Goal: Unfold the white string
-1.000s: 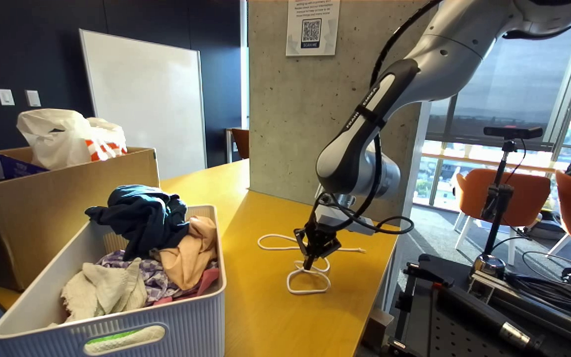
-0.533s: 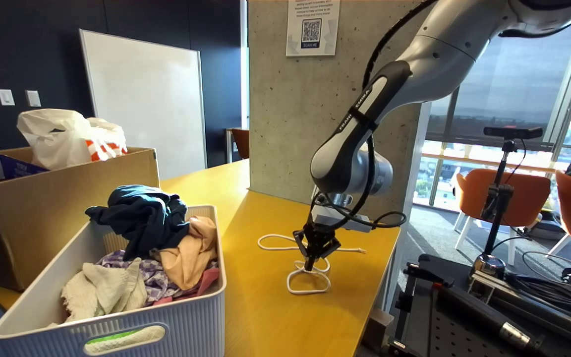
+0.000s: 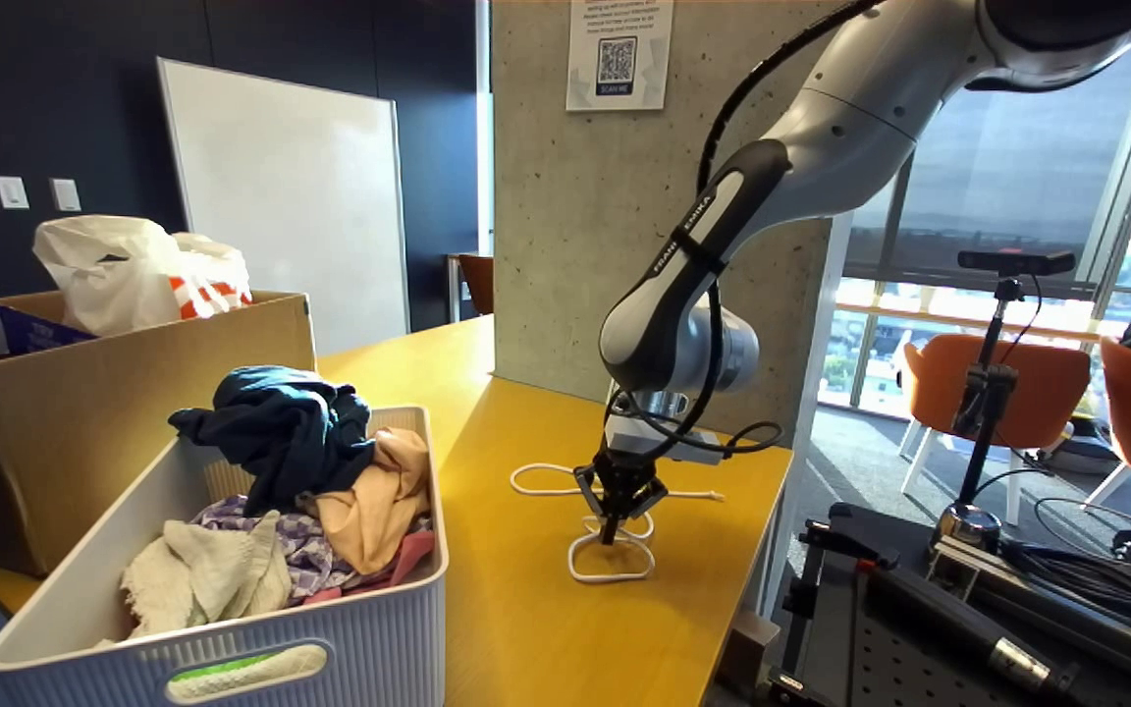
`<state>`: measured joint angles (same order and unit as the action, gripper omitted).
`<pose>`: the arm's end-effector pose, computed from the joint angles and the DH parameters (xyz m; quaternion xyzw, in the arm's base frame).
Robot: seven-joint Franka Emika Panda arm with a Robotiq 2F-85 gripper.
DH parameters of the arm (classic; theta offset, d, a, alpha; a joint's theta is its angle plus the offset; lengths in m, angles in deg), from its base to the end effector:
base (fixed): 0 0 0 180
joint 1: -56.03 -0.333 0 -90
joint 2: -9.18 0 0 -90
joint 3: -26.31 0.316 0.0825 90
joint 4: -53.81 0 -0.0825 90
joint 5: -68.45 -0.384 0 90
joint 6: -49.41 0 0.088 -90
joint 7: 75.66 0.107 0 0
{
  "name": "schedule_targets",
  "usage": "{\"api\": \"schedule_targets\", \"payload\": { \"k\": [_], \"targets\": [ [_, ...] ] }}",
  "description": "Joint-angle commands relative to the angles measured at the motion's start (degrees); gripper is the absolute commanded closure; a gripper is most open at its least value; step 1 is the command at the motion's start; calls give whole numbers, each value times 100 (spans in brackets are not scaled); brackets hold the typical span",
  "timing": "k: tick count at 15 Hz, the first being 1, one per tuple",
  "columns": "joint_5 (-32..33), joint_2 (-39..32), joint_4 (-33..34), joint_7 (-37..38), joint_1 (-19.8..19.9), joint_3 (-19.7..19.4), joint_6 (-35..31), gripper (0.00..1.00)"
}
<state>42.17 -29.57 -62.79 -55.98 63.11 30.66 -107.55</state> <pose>0.5833 -0.0442 0.1073 -0.9090 0.4005 0.0067 0.1153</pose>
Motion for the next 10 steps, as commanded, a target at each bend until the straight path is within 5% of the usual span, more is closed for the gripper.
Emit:
{"api": "schedule_targets", "payload": {
  "k": [1, 10],
  "targets": [
    [34, -231, 398, 139, -110, -204, 324, 100],
    [10, -583, 833, 100, -57, -263, 514, 100]
  ]
}}
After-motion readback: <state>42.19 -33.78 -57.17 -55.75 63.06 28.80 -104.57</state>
